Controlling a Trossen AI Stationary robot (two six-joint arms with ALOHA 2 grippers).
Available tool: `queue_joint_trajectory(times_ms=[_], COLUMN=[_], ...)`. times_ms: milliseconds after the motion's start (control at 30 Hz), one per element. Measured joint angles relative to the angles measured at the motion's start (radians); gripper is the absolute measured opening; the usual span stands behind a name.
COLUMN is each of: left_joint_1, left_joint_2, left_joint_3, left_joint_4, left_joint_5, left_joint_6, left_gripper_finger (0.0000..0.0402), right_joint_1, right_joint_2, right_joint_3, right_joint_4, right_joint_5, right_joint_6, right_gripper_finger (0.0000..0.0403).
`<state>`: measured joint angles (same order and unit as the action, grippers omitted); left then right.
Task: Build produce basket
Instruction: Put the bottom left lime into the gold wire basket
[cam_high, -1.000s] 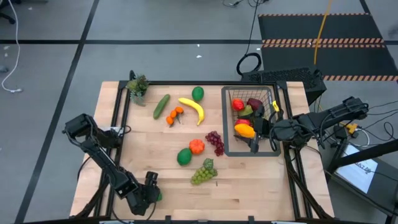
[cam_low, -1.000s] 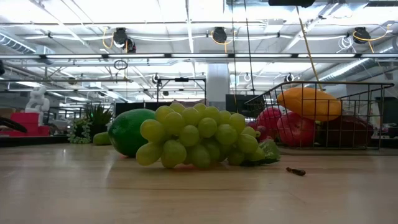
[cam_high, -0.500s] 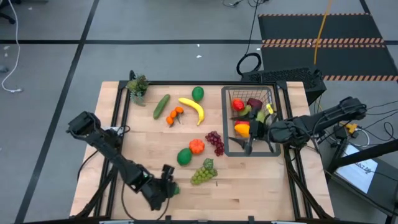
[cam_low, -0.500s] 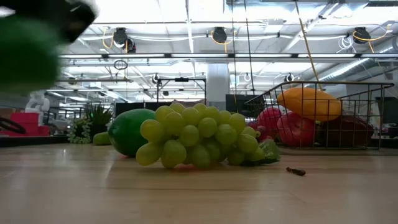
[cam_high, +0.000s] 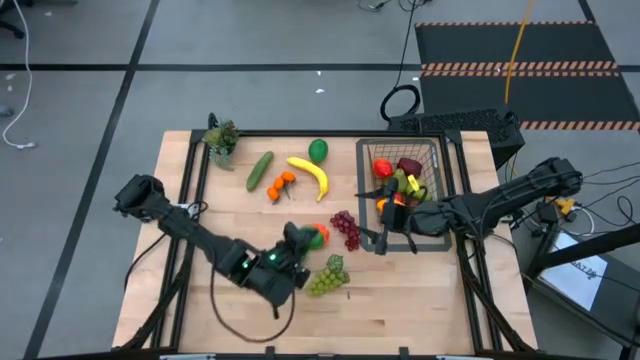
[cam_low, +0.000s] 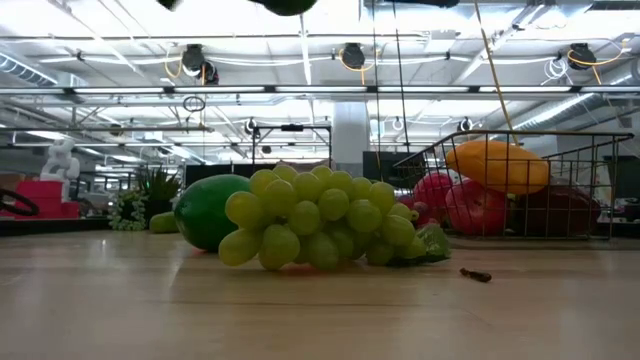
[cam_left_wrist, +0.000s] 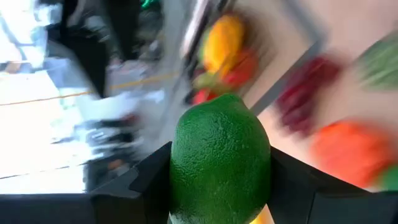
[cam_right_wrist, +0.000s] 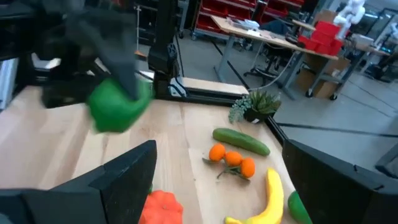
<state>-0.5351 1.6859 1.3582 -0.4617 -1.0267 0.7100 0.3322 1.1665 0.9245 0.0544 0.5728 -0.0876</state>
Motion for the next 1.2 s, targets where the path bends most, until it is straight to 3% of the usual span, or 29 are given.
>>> queue_joint_trajectory(times_ms=[133, 300, 600, 700, 867, 1200], left_joint_1=[0.056, 0.087, 0.136, 0.174, 0.236, 0.309], left_joint_2=[0.0, 0.0, -0.103, -0.175, -0.275, -0.3], left_joint_3=[0.002, 0.002, 0.002, 0.002, 0.003, 0.002], left_joint_4=[0.021, 0.088, 0.17, 0.17, 0.132, 0.044], left_joint_5=[-0.041, -0.07, -0.049, 0.045, 0.211, 0.241], left_joint_6=[0.182, 0.305, 0.29, 0.188, -0.176, -0.778], left_gripper_finger=[0.0206, 0.0207, 0.0207, 0.0207, 0.0207, 0.0207], right_joint_1=[-0.011, -0.017, -0.017, -0.017, -0.017, -0.017], right_joint_2=[0.007, -0.002, -0.046, -0.049, -0.051, -0.051], right_joint_3=[0.0, 0.0, 0.0, 0.0, 0.0, 0.0], right_joint_4=[-0.001, -0.032, -0.089, -0.093, -0.092, -0.08], right_joint_5=[0.002, 0.002, 0.002, 0.002, 0.002, 0.002], right_joint_6=[-0.002, -0.01, -0.029, -0.03, -0.03, -0.018], right_gripper_finger=[0.0341, 0.0341, 0.0341, 0.0341, 0.0341, 0.0341])
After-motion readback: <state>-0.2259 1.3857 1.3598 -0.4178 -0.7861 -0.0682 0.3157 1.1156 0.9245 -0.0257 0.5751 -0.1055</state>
